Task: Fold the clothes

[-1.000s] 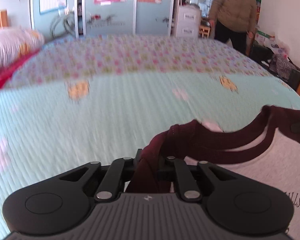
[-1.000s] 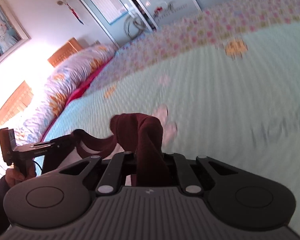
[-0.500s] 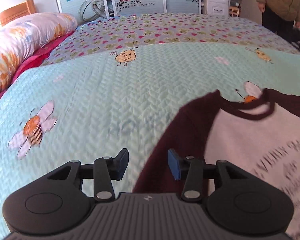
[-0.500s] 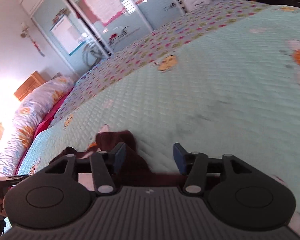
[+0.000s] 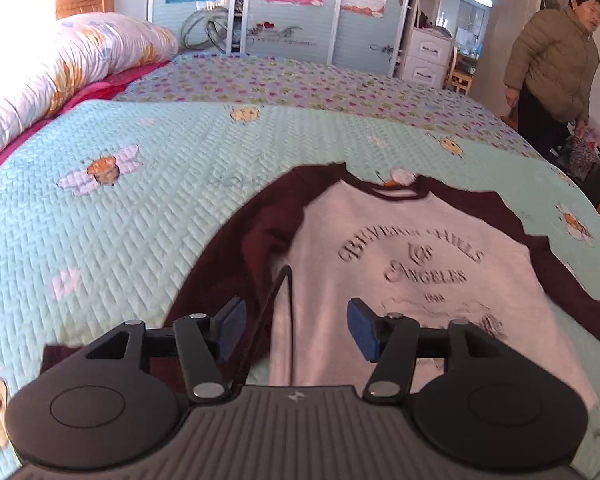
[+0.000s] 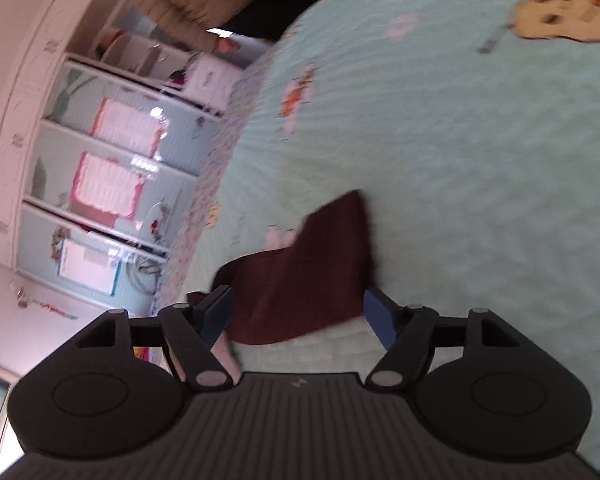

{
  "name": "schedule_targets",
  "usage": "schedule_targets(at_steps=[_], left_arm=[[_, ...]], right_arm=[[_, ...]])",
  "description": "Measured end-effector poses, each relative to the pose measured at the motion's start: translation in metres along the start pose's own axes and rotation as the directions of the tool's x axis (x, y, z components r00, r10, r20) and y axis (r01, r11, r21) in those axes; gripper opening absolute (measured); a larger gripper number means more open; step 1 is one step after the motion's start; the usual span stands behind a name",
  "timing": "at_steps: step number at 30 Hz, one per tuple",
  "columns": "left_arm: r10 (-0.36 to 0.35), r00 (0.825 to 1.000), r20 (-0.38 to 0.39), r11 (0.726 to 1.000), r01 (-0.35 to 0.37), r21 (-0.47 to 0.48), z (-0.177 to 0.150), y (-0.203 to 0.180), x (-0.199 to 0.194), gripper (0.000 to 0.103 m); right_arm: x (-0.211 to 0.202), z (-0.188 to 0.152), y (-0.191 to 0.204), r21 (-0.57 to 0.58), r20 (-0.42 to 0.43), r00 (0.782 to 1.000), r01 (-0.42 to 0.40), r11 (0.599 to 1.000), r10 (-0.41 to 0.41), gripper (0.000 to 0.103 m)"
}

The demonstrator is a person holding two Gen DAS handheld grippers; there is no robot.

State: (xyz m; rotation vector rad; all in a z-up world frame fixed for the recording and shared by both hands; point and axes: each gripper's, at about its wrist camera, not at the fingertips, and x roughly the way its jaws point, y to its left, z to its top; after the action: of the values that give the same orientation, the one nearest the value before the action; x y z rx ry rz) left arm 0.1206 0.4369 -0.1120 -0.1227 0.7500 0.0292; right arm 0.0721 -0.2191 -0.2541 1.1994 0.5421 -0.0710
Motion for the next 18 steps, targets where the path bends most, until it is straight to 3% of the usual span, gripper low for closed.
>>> schedule_targets(at_steps=[3,13,15,16,17,18], left_arm=[[0.008,0.999,-0.032,1.000,-0.008,-0.003,-0.013,-0.009,-0.009,0.061],[0.005,0.998,-0.055,1.000,-0.004,0.011,-0.029,-0.031,-0.033,0.064],[0.005,0.998,-0.059,1.000,-0.004,0.013,-0.032,-0.035,-0.037,0.064],[0.004,0.998,-0.061,1.000,-0.003,0.014,-0.033,-0.038,-0.039,0.064],[0.004,0.998,-0.063,1.000,-0.003,0.015,-0.035,-0.040,-0.041,0.064],[0.004,0.998,-0.065,1.000,-0.003,0.016,-0.036,-0.042,-0.043,0.064]], right_arm=[[0.015,0.005,-0.020,0.072,-0.012,1.000,-0.013,0.997,0.014,0.075],[0.088,0.022,-0.010,0.041,-0.042,0.998,-0.048,0.998,0.050,0.074],[0.095,0.025,-0.007,0.035,-0.054,0.997,-0.046,0.998,0.048,0.051],[0.096,0.026,-0.006,0.034,-0.056,0.998,-0.039,0.999,0.041,0.019],[0.090,0.025,-0.007,0.031,-0.040,0.999,-0.032,0.999,0.034,0.008],[0.083,0.025,-0.008,0.027,-0.019,0.999,-0.026,0.999,0.026,0.007]])
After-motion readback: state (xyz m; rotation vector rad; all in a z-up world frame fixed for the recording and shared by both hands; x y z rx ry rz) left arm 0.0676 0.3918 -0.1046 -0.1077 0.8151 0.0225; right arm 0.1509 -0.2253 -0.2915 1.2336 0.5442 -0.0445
